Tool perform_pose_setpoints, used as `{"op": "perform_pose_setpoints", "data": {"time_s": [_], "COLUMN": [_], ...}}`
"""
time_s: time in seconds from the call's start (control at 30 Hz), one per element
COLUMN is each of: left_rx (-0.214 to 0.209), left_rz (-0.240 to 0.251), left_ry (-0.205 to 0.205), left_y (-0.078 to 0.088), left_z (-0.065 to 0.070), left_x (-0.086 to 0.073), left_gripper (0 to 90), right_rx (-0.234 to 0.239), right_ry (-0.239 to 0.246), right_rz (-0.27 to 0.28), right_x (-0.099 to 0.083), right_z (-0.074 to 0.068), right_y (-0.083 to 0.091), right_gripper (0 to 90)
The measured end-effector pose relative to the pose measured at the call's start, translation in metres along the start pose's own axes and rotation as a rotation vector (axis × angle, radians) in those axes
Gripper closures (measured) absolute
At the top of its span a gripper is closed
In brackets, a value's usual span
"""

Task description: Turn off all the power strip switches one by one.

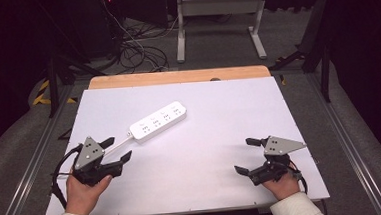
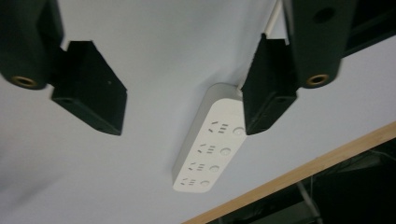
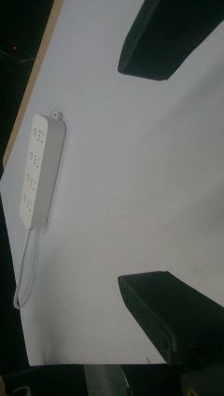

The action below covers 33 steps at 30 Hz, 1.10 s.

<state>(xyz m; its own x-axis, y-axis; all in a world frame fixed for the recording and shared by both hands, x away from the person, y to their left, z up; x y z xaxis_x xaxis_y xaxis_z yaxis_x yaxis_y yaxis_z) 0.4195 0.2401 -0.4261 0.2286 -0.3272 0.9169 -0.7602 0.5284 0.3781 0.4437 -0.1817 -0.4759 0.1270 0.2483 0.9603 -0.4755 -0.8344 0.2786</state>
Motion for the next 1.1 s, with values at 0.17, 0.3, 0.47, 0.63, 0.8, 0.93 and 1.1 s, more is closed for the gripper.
{"op": "perform_pose_setpoints", "data": {"time_s": [0.17,0.3,0.47,0.63,0.8,0.93,1.1], "left_rx": [-0.029,-0.019,-0.01,-0.019,-0.028,-0.029,-0.035], "left_rz": [-0.03,-0.022,-0.066,-0.079,-0.082,-0.087,-0.111], "left_ry": [0.024,0.044,-0.004,-0.011,0.013,0.032,0.039], "left_y": [-0.011,-0.022,-0.037,-0.046,-0.059,-0.066,-0.075], "left_z": [-0.003,-0.011,-0.016,-0.018,-0.025,-0.027,-0.031], "left_x": [0.009,0.012,0.02,0.028,0.031,0.031,0.03], "left_gripper": [39.3,41.7,41.8,42.1,44.0,45.6,51.9], "right_rx": [0.001,0.004,0.005,0.001,-0.006,-0.01,-0.014], "right_ry": [-0.002,-0.012,-0.012,-0.017,-0.02,-0.022,-0.024], "right_rz": [-0.002,0.004,0.001,0.002,0.003,0.003,0.004], "right_x": [0.0,0.0,-0.001,-0.002,-0.003,-0.004,-0.005], "right_z": [0.0,0.0,0.0,0.0,-0.001,-0.002,-0.002], "right_y": [0.0,0.001,0.002,0.003,0.007,0.008,0.01], "right_gripper": [2.2,2.2,2.2,2.2,2.2,2.2,2.2]}}
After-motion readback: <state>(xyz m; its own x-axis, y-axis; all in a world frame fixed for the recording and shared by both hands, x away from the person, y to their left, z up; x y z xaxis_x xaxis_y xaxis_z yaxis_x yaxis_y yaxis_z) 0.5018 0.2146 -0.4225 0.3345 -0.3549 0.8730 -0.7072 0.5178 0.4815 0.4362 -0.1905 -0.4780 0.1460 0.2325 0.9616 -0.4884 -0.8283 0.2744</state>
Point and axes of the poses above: each handheld gripper's, and its own axes: y roughly backward along the jaws, x roughly out of its top, z roughly to its right, the point moved 5 cm from there along -y, roughly forward along the jaws, and after that the axes turned 7 degrees about z, right-handed, at the moved point
